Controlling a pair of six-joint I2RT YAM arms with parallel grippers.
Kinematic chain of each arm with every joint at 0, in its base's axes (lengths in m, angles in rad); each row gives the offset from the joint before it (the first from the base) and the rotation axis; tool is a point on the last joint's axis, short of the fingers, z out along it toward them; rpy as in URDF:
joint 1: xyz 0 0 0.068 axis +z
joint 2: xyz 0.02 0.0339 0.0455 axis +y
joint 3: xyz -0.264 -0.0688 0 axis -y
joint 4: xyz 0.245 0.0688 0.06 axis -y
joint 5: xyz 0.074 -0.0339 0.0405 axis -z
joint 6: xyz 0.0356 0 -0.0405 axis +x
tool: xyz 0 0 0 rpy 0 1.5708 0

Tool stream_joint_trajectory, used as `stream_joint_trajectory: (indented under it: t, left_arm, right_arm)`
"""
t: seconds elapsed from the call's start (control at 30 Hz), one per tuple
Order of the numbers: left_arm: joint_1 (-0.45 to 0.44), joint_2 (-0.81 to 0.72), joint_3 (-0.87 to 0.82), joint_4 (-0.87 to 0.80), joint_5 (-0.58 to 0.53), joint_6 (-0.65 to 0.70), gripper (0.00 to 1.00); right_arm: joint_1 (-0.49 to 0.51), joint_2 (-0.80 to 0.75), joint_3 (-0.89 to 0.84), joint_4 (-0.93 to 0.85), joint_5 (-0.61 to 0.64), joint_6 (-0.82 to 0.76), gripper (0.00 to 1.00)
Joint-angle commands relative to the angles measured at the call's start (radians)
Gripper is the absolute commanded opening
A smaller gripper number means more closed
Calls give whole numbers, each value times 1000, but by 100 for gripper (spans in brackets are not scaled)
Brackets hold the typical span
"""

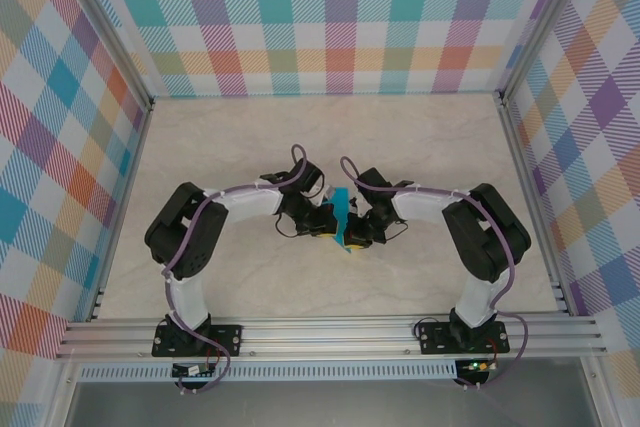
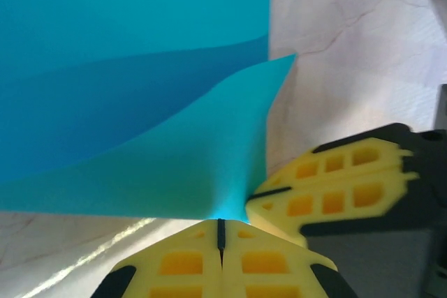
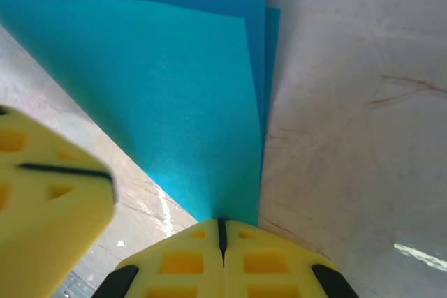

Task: Fold a paper plane with a square sheet of paper (fold left side to right side)
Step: Third fold the triangle at the center of the table.

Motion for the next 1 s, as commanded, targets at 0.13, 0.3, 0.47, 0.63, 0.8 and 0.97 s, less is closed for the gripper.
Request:
stream_joint_trajectory:
  t: [0.13,0.3,0.47,0.63,0.8,0.97]
  left_arm:
    - [-19,27,26,53,44,-18,5]
    - [-19,34,32,37,32,-10,5]
    - [-21,40,27,14,11,9,4]
    - [-21,43,25,-3,2,41,4]
    - [-21,44,25,-26,-47,109,4]
    - [-15,40,12,-23,-106,173,3]
  right_arm:
    - [4,66,-24,-100,103,-9,0]
    - [4,66,-24,-103,106,-11,0]
    - [4,67,-22,-108,112,-14,0]
    - [4,68,-21,-115,120,-17,0]
    - [4,66,-19,-126,130,-20,0]
    - [4,63,-19,-140,143,-26,0]
